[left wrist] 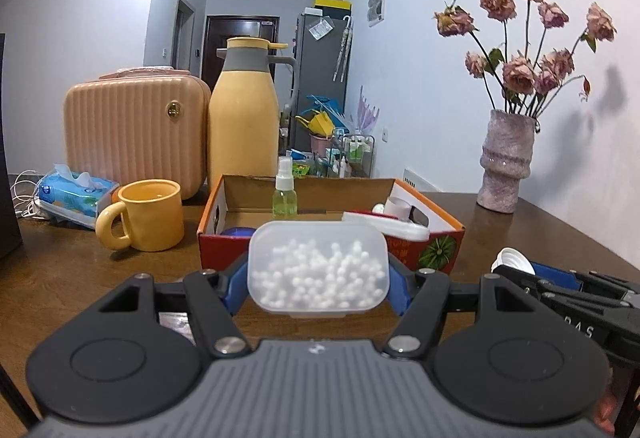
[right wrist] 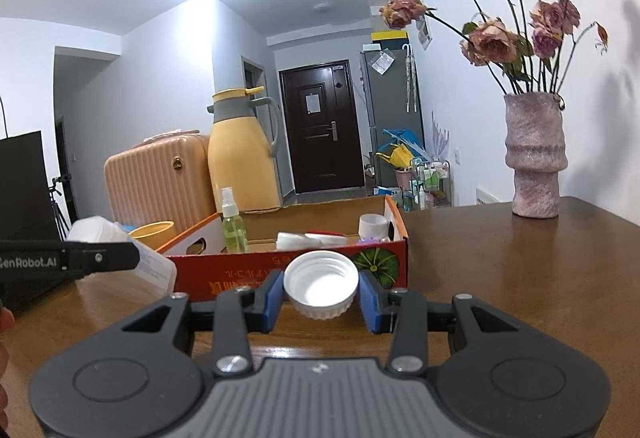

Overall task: Organize rigid objects
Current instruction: 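Carry the screw cap and bead container over the cardboard box with both tools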

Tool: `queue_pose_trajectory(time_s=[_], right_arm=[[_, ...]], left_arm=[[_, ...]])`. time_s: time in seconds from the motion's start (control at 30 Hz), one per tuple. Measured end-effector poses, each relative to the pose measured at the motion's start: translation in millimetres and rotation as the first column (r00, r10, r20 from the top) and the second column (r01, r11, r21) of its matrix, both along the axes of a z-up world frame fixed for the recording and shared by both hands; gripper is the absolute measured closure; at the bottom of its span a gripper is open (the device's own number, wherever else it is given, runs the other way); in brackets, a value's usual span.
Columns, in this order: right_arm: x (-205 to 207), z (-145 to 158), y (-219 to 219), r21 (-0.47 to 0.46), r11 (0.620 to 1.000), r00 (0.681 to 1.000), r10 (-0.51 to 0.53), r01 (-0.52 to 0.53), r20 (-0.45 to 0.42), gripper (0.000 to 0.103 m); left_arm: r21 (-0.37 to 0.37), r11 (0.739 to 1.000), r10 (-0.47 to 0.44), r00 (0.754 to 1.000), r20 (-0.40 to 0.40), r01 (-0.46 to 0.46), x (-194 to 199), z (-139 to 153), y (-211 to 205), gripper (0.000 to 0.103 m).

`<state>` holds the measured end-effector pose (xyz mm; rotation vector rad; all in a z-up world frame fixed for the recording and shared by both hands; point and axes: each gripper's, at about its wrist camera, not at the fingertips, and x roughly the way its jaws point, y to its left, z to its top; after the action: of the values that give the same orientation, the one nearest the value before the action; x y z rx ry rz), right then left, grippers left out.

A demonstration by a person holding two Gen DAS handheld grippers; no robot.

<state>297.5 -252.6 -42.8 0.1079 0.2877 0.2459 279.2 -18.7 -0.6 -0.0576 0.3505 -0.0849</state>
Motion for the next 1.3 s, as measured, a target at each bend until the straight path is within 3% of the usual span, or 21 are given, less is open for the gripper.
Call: queue_pose_trajectory(time_s=[0.57,1.03,1.3], right_arm=[[49,35,20,-0.032,0.999,0.998,0.017,-0.015,0.060,0.064],[126,29,17,0.054,0.998,0.998,-0.032,0.029,0.061,0.064],[164,21,15,0.044,0.998,0.999,-0.034,0.033,0.033,0.064]], left_arm=[[-0.002,0.999,0.043,0.999,0.031,-0.043,53,24,-4,0.036],[-0.030,0.997,0.079,0.995,0.068,-0.077,121,29,-20,0.036],[-0.038,0.996,0.085,0.995,0.051,-0.083,166,23,-26,0.036]])
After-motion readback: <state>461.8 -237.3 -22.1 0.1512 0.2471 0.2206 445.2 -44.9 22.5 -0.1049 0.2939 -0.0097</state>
